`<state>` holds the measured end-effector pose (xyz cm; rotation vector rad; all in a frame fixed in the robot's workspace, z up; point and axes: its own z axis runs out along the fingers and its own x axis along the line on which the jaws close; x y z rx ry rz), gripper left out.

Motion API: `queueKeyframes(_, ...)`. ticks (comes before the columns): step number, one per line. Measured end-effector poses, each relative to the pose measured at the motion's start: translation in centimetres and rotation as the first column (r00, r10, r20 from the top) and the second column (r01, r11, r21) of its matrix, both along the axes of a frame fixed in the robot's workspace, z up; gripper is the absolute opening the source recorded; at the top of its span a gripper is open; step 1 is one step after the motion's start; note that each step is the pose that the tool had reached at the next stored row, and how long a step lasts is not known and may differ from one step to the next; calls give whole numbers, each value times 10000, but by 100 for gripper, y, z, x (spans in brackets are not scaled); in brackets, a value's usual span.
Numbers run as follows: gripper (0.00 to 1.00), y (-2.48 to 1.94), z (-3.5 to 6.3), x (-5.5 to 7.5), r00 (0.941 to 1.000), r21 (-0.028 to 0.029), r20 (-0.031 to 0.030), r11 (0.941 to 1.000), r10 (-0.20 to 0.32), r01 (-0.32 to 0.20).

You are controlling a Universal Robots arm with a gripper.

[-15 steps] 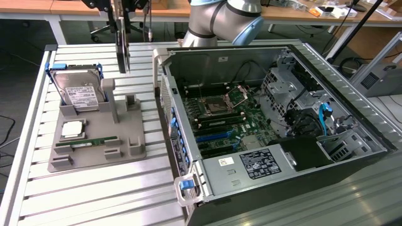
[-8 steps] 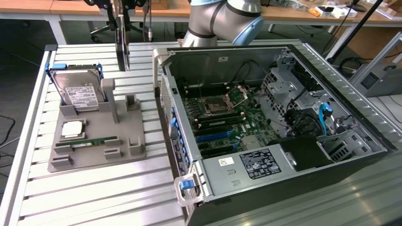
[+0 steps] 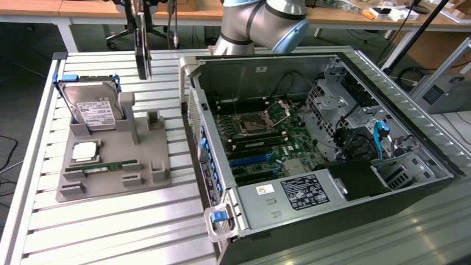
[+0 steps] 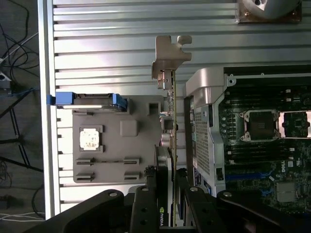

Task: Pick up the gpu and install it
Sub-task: 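Pick up the gpu and move the gpu toward the slot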

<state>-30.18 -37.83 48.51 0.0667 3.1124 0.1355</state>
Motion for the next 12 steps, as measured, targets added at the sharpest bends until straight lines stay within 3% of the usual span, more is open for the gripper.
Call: queueKeyframes(12,27,0,74,0,10000,99,0,10000,0,0)
